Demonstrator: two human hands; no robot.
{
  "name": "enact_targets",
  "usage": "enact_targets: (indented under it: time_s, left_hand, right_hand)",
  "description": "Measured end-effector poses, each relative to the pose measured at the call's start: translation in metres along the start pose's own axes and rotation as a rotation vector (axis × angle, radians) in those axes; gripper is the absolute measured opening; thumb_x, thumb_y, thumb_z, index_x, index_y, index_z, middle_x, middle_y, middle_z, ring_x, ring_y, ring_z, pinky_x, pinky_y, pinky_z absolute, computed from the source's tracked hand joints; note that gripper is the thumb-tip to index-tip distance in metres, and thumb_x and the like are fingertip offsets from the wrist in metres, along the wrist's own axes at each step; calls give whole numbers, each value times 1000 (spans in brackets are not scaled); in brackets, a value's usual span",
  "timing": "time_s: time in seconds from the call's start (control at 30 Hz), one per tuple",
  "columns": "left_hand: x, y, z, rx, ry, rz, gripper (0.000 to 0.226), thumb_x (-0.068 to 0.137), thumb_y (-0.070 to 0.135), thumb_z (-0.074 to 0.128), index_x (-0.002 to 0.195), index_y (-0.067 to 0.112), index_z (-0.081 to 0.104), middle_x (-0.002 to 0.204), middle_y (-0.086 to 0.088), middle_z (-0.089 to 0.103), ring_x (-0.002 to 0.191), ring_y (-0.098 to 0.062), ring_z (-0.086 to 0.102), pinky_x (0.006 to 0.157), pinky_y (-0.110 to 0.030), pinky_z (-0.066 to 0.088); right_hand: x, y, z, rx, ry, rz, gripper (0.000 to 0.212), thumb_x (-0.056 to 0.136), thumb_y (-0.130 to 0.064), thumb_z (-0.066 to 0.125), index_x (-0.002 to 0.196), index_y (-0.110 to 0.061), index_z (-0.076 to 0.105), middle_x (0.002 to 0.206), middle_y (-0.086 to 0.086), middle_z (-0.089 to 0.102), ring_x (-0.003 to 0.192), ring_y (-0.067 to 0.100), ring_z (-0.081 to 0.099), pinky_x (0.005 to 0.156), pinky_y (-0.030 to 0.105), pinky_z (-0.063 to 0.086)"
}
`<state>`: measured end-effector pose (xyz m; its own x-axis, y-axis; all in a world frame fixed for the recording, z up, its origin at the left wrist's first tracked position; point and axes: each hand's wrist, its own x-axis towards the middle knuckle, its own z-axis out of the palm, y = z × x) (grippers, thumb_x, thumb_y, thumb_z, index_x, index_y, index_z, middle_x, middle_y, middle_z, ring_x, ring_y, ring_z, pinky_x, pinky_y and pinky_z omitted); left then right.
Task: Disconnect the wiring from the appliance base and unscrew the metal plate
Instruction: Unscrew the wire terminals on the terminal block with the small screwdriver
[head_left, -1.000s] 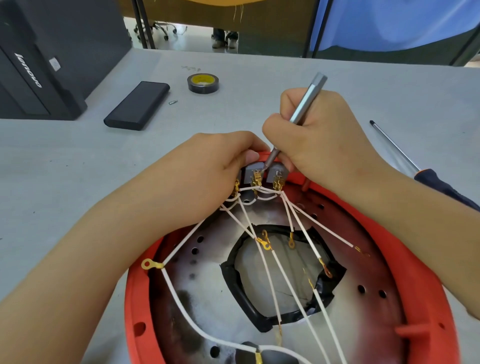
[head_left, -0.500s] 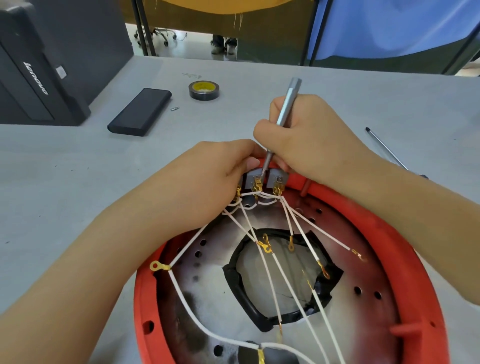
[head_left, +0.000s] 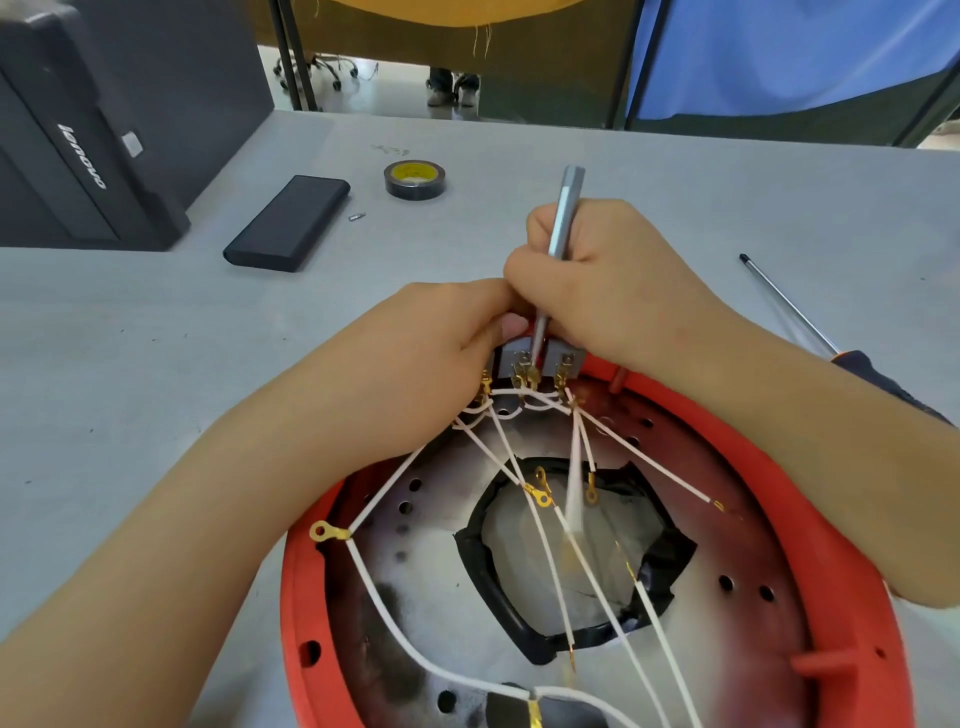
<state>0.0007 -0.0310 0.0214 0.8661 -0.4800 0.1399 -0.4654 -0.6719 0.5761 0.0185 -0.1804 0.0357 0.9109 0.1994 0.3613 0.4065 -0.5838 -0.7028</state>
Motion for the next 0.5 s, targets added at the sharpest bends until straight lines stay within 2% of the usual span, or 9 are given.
enact_targets:
  time_s: [0.07,0.2,0.33,0.43,0.5]
  left_hand:
    - [0,0,0,-1,0,-7,22,99,29,38,102,27,60,61,38,50,61,13,47,57,-6,35]
    - [-1,1,-1,-37,-1,-3,25,99,30,38,104,44,58,63,39,51,65,16,49,59,-2,34]
    - [-1,0,-1,-41,-6,-4,25,99,30,38,104,45,57,64,41,51,65,18,49,58,-1,34]
    - [-1,0,-1,-31,-2,-4,21,99,29,38,99,42,55,62,38,51,63,15,49,57,-4,34]
    - [-2,0,-1,-34,2,-12,21,99,30,38,101,37,58,64,29,55,66,9,50,58,-7,36]
  right_hand:
    - [-2,0,0,-26,9,-15,40,80,-12,56,52,-18,28,45,-7,28,45,9,33,44,21,27]
    - [-1,3,-2,119,70,36,36,82,-7,53,56,-15,30,43,-8,25,41,10,30,41,22,27]
    - [-2,3,-2,108,73,-2,34,83,-8,53,57,-13,31,45,-6,26,42,11,31,43,26,29]
    - [-3,4,-1,81,37,-20,39,82,-8,54,53,-16,29,40,-9,28,40,9,32,41,17,27]
    - [-4,3,-2,73,23,-23,41,81,-8,55,52,-18,29,39,-10,30,41,7,34,42,14,28]
